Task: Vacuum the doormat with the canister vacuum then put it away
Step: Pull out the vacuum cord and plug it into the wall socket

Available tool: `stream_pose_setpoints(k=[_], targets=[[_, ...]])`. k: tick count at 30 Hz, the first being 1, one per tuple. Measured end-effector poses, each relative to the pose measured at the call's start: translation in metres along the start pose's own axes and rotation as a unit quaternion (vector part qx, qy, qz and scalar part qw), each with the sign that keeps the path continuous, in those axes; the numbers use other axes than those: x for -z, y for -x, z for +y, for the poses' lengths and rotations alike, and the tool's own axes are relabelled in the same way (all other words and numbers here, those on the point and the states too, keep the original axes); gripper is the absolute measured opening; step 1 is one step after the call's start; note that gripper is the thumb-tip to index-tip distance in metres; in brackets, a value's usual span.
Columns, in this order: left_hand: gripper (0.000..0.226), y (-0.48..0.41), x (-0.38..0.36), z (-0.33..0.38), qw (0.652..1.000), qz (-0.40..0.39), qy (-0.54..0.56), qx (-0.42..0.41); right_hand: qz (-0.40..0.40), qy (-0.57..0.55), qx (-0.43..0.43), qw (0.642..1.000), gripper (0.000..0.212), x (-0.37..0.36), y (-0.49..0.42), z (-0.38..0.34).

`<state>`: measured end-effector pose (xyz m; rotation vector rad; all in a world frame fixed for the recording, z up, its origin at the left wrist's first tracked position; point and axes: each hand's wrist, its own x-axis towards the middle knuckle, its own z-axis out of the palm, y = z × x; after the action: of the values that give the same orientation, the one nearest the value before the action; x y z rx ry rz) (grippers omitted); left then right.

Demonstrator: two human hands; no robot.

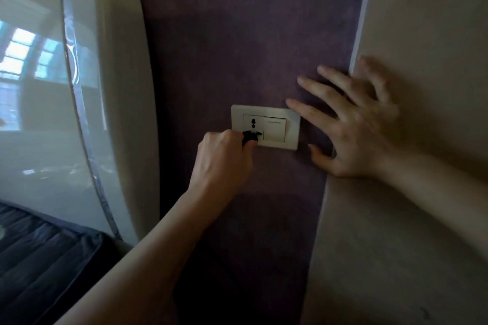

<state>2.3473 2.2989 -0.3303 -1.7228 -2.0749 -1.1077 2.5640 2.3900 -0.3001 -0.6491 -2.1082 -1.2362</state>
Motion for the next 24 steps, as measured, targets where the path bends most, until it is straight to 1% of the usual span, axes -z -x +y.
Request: stream_pose_setpoints(k=[7, 12, 15, 20, 24], targets=[[0.025, -0.005, -0.002, 0.012, 1.000, -0.010, -0.012, 0.017, 0.005, 0.003, 0.002, 1.000, 0.069, 0.000, 0.000, 0.000], [0.014, -0.013, -0.005, 0.021, 0.999, -0.018, -0.031, 0.029, 0.003, -0.002, 0.001, 1.000, 0.069, -0.001, -0.001, 0.000], [0.016, -0.011, -0.004, 0.022, 0.999, -0.013, -0.017, 0.042, -0.008, -0.005, 0.001, 1.000, 0.069, -0.001, 0.000, 0.000], [0.030, 0.003, -0.004, 0.016, 0.995, 0.013, 0.023, 0.093, -0.022, -0.014, 0.007, 1.000, 0.073, 0.002, 0.001, 0.000], [0.030, 0.010, 0.008, 0.010, 0.992, -0.011, 0.067, 0.109, -0.063, -0.009, 0.005, 0.998, 0.076, 0.008, 0.001, 0.001]])
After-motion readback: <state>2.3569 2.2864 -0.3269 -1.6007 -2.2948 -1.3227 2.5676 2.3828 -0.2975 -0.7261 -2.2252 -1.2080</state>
